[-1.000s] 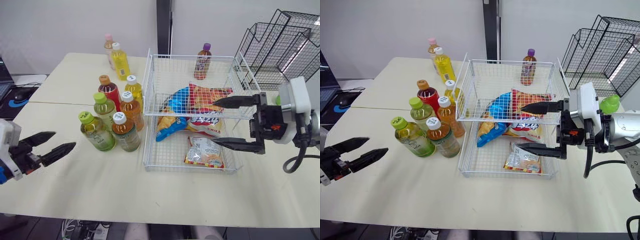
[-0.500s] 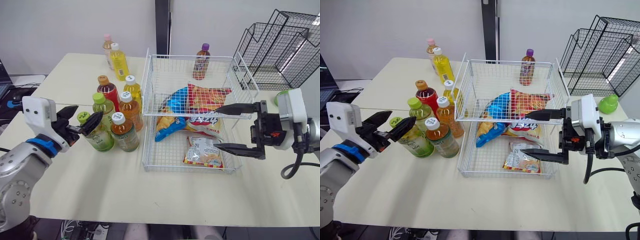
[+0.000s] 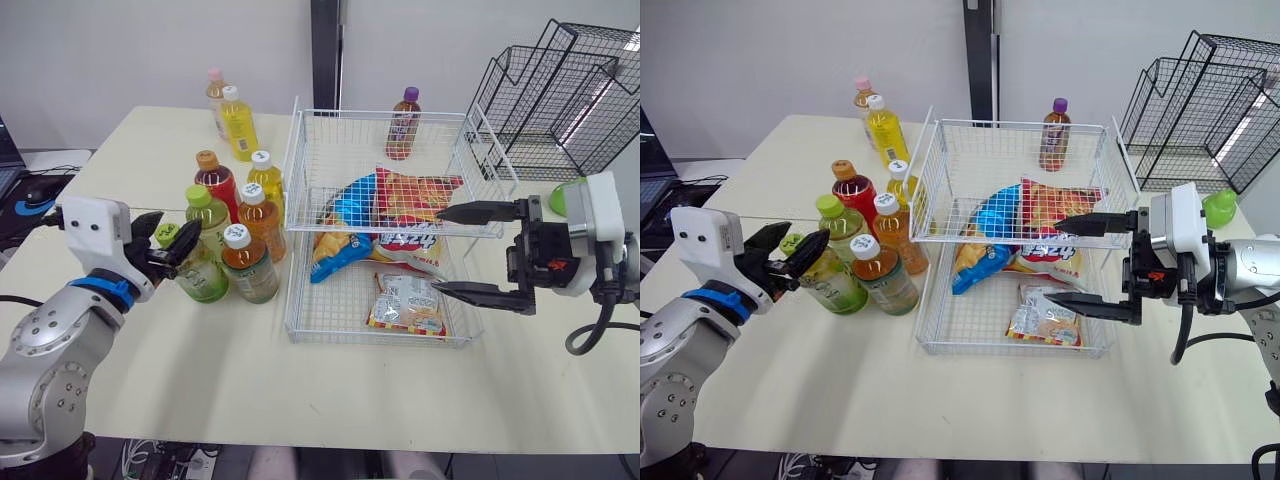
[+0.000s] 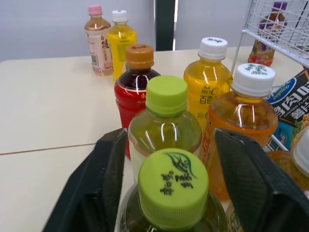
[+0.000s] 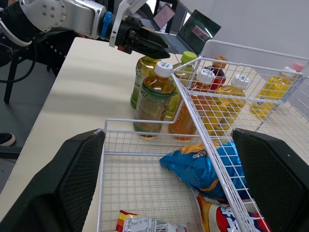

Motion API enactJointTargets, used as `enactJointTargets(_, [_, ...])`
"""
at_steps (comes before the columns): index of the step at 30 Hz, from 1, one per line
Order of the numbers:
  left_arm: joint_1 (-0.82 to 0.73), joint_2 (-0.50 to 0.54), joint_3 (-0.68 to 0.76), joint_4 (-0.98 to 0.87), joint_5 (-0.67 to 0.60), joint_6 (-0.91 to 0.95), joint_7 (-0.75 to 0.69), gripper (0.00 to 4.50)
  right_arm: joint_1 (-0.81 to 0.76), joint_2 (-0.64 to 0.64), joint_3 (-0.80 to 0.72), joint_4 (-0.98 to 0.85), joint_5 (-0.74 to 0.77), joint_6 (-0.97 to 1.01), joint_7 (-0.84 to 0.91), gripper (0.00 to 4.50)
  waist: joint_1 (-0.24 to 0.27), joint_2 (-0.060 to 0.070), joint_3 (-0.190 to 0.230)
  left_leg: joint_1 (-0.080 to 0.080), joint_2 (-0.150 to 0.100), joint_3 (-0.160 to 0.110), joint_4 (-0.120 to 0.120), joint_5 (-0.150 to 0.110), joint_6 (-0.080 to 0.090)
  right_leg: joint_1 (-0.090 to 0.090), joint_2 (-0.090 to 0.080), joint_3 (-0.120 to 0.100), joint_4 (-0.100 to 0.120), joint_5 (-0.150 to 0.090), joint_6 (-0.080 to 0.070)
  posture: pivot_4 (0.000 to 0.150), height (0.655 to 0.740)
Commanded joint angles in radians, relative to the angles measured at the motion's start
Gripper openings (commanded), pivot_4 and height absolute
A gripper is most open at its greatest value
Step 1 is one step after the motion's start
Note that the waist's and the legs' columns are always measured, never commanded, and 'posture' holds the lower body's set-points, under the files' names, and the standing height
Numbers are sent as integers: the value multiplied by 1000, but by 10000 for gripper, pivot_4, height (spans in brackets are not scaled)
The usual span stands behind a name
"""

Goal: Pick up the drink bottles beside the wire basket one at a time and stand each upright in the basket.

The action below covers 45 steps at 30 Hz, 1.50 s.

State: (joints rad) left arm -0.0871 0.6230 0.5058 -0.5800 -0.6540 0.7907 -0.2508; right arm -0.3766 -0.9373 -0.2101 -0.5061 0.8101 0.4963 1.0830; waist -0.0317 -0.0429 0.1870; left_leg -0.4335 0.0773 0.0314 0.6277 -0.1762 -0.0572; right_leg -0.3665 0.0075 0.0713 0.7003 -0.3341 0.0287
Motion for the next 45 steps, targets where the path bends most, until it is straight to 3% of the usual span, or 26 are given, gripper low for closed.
enactJointTargets(1, [5,0,5,-43,10,-33,-2,16123,-21,-3,-23,-11,7,-8,-1,45000,0,0,0,0,0,0,0,0,0,0,0,0,0,0,0,1500,7347])
enactJointTargets(2, [9,0,7,-44,9,-35,-4,13581,-23,-2,-23,-8,5,-10,0,45000,0,0,0,0,0,0,0,0,0,0,0,0,0,0,0,1500,7347])
enactJointTargets(11, [8,99,94,3,-63,-44,-149,13718,-88,-12,-14,38,-9,0,3,45000,0,0,0,0,0,0,0,0,0,0,0,0,0,0,0,1500,7347])
enactJointTargets(19, [-46,338,199,140,-222,71,-367,13718,-217,-2,-48,53,59,97,-104,45000,-1,0,1,-1,2,1,-1,0,0,-3,0,0,-1,0,-1,1500,7347])
enactJointTargets(25, [-216,484,169,251,-341,187,-432,13719,-168,-41,-115,39,55,126,-131,45000,6,-2,2,-2,2,0,-1,0,0,-3,-2,-1,-2,0,-1,1500,7347])
enactJointTargets(29, [-383,589,98,378,-356,224,-479,13719,-106,-64,-181,13,64,149,-152,45000,2,-2,3,-2,1,1,-1,0,0,-3,-1,-1,-2,0,-1,1500,7347])
enactJointTargets(34, [-774,662,-145,580,-310,238,-560,13719,-16,-66,-249,-38,80,170,-183,45000,2,-2,3,-2,1,0,-2,0,0,-4,3,-1,-1,0,-1,1500,7347])
enactJointTargets(40, [-1250,569,-425,850,-109,190,-692,13719,67,-60,-326,-75,94,174,-222,45000,3,-2,3,-5,1,1,-1,0,0,-5,4,0,-1,0,-1,1500,7347])
enactJointTargets(45, [-1577,403,-555,1125,69,101,-800,13720,150,-57,-410,-108,113,185,-238,45000,7,-3,3,-9,1,-1,1,0,0,-8,5,-2,-1,0,-1,1500,7347])
